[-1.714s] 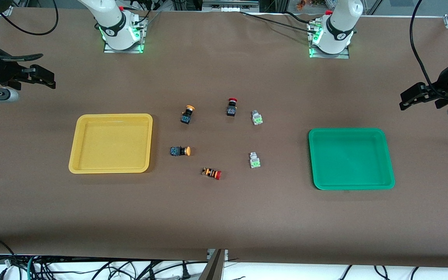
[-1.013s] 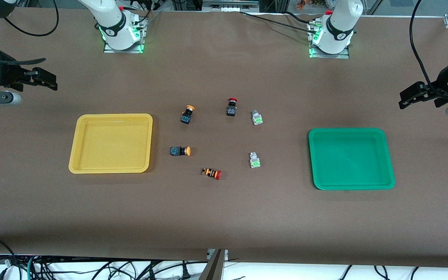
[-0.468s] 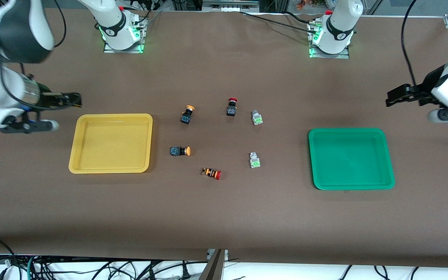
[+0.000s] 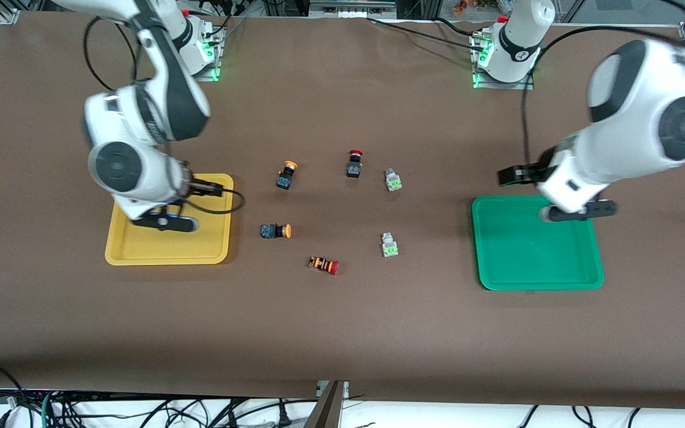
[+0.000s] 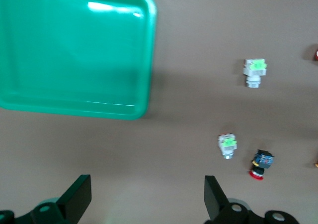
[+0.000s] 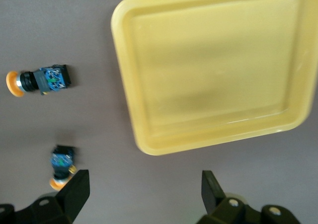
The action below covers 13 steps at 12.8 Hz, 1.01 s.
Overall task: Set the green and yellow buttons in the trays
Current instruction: 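Reach the right gripper to a blue button while the left gripper reaches a green button, then close the right gripper on the blue button while the left gripper grasps the green button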
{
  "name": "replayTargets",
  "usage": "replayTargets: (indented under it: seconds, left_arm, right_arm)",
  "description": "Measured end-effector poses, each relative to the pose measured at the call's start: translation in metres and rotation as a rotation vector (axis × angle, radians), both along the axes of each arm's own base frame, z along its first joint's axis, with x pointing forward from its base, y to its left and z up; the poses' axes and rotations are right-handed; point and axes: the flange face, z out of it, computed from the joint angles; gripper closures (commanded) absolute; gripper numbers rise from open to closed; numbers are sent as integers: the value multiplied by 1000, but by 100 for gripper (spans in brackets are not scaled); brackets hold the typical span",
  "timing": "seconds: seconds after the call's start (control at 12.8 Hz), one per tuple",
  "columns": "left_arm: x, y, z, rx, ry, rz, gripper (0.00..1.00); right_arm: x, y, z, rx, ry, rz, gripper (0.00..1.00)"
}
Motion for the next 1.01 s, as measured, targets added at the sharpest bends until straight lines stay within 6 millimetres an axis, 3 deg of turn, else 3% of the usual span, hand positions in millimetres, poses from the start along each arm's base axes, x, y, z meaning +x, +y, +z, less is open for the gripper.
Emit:
replayTargets:
  seconds: [0.23,0.55,0.78,0.86,0.94,1.01]
  left_arm:
    - [-30,-66,-71,-18,-46,-6,0]
    - [-83,-110,-167,-32,-86,50,0]
    - [-99,-143,-219,-48,-85,107,0]
    - [-103,-151,-234,-54,-84,118,0]
    - [-105,-154,-246,-57,-80,126,0]
    - [-106,-155,-254,-56,-71,138,0]
  right_arm:
    - [-32,49,-58,28,-15,-124,0]
    - [-73,83,-112,43,-57,-227,0]
    - [-98,111,-148,27,-65,-242,0]
    - [-102,116,-154,23,-63,-237,5]
    - [-104,117,-159,20,-60,-234,28]
    - [-104,117,-162,20,-60,-235,64]
